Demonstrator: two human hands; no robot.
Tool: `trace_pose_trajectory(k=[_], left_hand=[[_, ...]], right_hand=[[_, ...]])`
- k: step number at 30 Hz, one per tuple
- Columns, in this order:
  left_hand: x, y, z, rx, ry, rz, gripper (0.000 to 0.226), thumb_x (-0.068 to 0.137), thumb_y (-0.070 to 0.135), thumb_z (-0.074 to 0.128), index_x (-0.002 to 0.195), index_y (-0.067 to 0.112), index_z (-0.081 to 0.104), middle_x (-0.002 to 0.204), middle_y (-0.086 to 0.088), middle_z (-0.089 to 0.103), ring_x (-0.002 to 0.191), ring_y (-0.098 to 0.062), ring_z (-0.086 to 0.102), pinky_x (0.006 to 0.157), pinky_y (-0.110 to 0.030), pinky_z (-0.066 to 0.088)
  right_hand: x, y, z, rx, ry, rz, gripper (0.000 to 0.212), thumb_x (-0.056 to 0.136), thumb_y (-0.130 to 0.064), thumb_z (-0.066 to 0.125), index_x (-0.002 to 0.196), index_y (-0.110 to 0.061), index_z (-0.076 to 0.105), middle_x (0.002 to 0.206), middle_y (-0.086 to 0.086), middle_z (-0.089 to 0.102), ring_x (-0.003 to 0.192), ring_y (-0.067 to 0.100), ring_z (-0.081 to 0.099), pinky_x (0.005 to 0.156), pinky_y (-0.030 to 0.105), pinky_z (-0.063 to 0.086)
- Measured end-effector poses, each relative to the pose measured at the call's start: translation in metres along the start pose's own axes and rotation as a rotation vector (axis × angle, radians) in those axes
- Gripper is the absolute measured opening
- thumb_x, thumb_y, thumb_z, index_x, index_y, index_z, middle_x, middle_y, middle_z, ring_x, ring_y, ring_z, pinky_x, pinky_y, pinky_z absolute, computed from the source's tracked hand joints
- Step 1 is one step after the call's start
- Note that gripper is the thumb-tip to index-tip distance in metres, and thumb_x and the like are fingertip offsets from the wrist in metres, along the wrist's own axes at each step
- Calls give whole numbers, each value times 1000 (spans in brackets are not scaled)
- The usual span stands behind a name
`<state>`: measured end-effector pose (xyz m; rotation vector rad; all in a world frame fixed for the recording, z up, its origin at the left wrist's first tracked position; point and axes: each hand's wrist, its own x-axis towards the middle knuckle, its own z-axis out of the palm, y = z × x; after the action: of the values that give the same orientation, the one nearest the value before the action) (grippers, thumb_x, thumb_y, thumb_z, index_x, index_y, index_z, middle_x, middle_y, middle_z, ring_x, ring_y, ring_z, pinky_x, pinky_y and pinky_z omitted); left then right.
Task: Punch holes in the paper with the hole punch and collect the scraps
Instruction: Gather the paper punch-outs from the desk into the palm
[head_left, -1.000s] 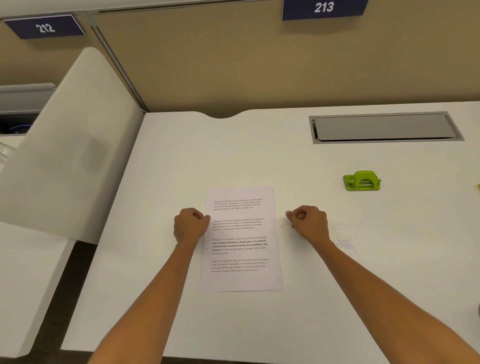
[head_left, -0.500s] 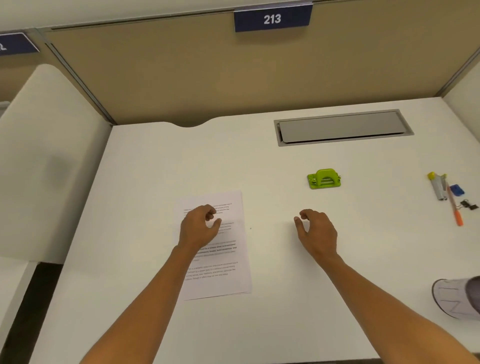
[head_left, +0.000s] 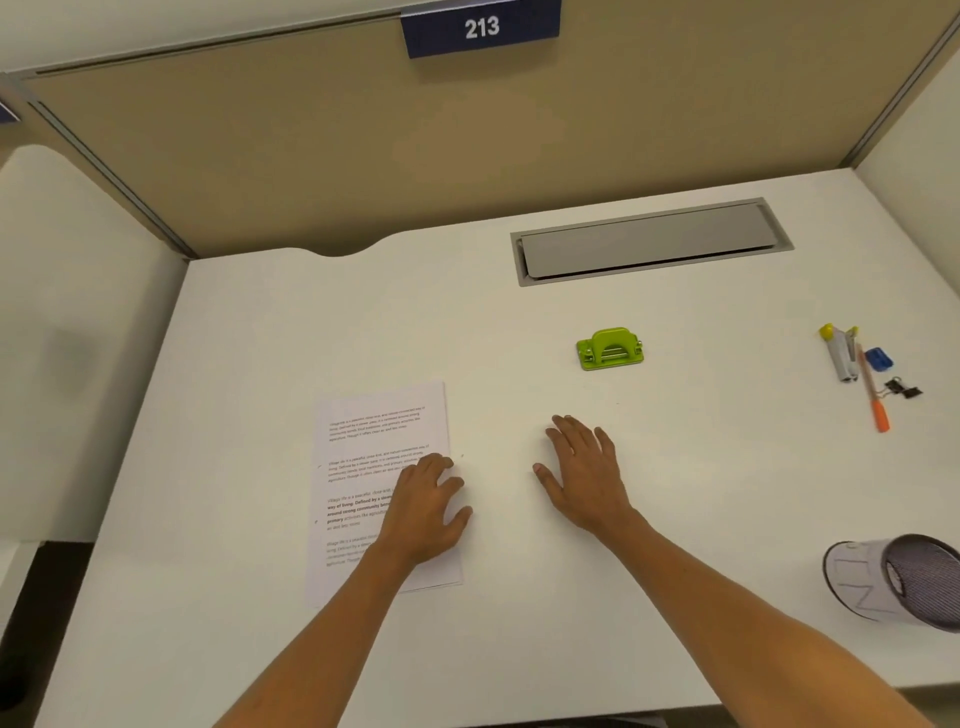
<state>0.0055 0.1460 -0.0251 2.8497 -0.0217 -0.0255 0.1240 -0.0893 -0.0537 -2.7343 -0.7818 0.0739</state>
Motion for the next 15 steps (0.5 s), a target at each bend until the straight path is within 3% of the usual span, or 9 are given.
trace_pose_trajectory(k=[9, 15], left_hand=[[0, -7, -6, -26, -134, -159, 68, 76, 43, 75, 134, 12, 57, 147, -16, 46, 142, -37, 34, 112, -51, 31], [-3, -12, -4, -30, -167, -176, 72, 75, 44, 75, 138, 14, 54, 150, -14, 42, 145, -35, 29, 115, -49, 27]], right_hand=[[2, -13, 2, 53, -37, -8, 51, 95, -43, 49, 137, -14, 51, 150, 5, 46, 140, 22, 40, 117, 49, 25], [2, -14, 2, 94, -46, 20, 50, 96, -43, 48, 138, -15, 49, 150, 4, 45, 141, 19, 38, 118, 48, 20]])
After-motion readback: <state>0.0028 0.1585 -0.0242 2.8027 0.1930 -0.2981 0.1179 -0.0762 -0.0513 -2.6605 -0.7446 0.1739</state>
